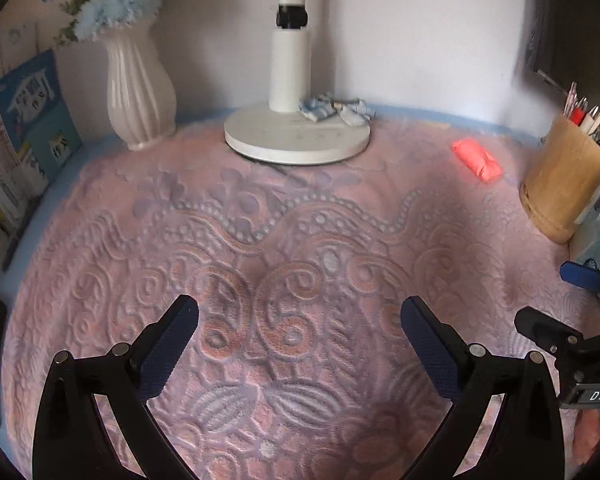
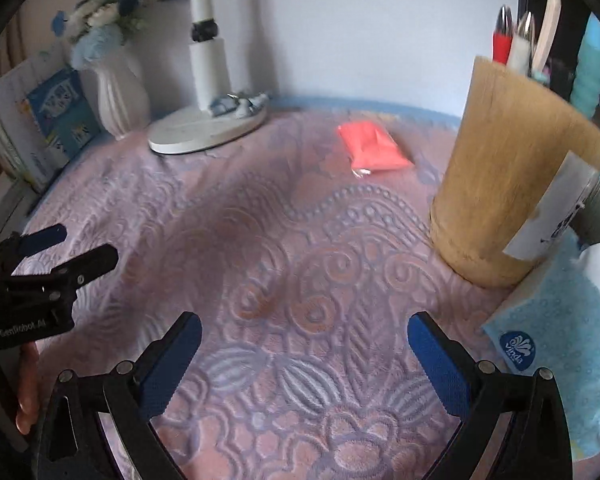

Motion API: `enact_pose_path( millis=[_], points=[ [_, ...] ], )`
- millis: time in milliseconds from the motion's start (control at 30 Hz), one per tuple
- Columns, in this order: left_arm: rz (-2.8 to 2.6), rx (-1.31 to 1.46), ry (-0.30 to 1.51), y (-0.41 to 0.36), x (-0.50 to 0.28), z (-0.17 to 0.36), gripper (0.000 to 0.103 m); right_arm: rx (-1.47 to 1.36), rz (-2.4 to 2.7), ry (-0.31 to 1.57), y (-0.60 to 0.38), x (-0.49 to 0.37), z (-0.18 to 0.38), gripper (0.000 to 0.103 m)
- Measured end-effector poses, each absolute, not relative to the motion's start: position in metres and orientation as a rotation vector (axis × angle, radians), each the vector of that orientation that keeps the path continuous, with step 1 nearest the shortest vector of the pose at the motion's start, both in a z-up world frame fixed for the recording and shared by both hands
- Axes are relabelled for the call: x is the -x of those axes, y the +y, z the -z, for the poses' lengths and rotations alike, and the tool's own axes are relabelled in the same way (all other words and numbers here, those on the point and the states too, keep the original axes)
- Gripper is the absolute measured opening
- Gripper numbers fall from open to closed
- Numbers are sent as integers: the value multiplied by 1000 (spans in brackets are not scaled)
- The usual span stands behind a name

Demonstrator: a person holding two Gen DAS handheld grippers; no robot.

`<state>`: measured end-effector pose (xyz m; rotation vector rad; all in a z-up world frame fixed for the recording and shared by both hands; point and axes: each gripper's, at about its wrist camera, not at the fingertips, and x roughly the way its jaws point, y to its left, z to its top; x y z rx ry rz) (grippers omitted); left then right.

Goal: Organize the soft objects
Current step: 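Move both grippers back over the bedspread toward the bow clip and red pack, then grasp the plaid bow clip with the left gripper while the right grasps the red pack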

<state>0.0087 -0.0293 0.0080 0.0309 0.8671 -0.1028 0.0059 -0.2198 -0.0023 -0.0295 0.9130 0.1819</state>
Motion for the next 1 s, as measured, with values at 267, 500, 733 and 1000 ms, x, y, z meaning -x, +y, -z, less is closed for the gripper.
enact_pose_path(
  millis=[267, 500, 733, 1000],
  points=[
    [64, -48, 954, -33, -21, 8, 103, 71, -125, 978, -218, -18, 16, 103],
    [127, -81, 996, -37, -41, -24, 101, 51, -195, 1103, -210, -48, 0, 103],
    [210, -30, 813, -41, -114, -90, 101, 201, -125, 1127, -180, -124, -48, 97],
    [195, 51, 921, -62, -195, -65, 100, 269, -50, 1286, -168, -202, -50, 87]
  ],
)
